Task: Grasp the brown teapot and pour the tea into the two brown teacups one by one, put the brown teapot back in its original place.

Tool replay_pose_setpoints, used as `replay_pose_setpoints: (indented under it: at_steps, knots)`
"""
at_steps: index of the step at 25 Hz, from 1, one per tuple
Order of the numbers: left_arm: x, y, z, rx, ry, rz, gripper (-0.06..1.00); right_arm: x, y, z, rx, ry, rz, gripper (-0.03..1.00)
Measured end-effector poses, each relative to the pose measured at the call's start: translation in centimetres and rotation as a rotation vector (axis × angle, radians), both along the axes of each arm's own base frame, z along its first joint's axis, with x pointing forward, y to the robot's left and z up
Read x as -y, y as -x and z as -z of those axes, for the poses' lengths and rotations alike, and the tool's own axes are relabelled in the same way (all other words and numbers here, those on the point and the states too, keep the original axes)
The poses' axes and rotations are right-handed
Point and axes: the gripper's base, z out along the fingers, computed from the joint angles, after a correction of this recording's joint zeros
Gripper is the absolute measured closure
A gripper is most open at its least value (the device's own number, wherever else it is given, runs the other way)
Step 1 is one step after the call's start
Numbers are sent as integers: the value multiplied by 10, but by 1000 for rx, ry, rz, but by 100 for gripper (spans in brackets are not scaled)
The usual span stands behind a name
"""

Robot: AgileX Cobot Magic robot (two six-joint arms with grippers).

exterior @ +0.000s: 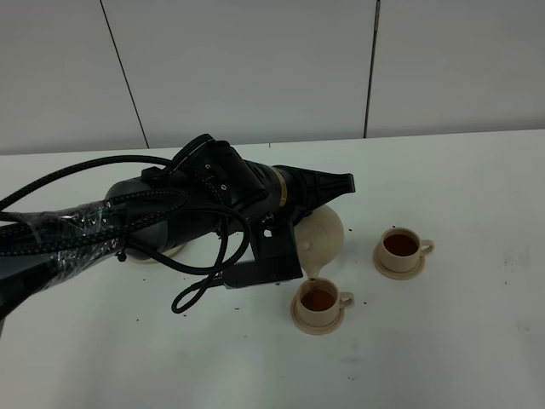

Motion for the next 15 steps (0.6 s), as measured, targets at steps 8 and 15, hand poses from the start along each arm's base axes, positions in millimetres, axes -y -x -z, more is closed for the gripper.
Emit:
replay_pose_setpoints:
  at_steps: [8, 15]
  knots:
    - [3, 2, 0, 20, -29, 27, 78, 0, 0, 0, 0, 0, 0, 73]
    - [6, 4, -1, 27, -37, 41, 78, 0, 0, 0, 0, 0, 0, 73]
